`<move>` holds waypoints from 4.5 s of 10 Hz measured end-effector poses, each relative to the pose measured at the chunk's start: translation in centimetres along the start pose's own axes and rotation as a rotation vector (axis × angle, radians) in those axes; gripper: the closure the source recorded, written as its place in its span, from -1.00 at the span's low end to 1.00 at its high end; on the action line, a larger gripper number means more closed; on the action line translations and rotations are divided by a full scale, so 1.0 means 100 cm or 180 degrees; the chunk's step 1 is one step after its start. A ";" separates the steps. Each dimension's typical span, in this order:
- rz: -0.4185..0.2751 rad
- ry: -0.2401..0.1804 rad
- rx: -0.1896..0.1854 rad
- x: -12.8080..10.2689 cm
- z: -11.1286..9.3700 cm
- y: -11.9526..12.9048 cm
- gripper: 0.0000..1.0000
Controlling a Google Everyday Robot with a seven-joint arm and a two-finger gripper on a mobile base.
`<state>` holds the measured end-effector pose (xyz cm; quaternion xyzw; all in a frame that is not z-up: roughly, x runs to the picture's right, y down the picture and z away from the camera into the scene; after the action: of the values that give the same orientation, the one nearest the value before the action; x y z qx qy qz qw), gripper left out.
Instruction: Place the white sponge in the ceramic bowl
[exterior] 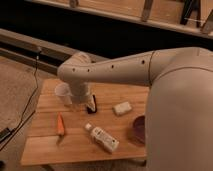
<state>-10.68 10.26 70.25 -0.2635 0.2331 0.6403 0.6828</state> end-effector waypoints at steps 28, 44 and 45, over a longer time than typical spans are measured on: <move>-0.0047 -0.0045 0.0290 -0.113 0.115 -0.173 -0.30; -0.0078 0.0367 0.0553 -0.103 0.178 -0.197 -0.21; -0.0097 0.0360 0.0557 -0.104 0.179 -0.196 -0.03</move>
<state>7.79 13.40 91.78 -0.2422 0.3223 0.5911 0.6986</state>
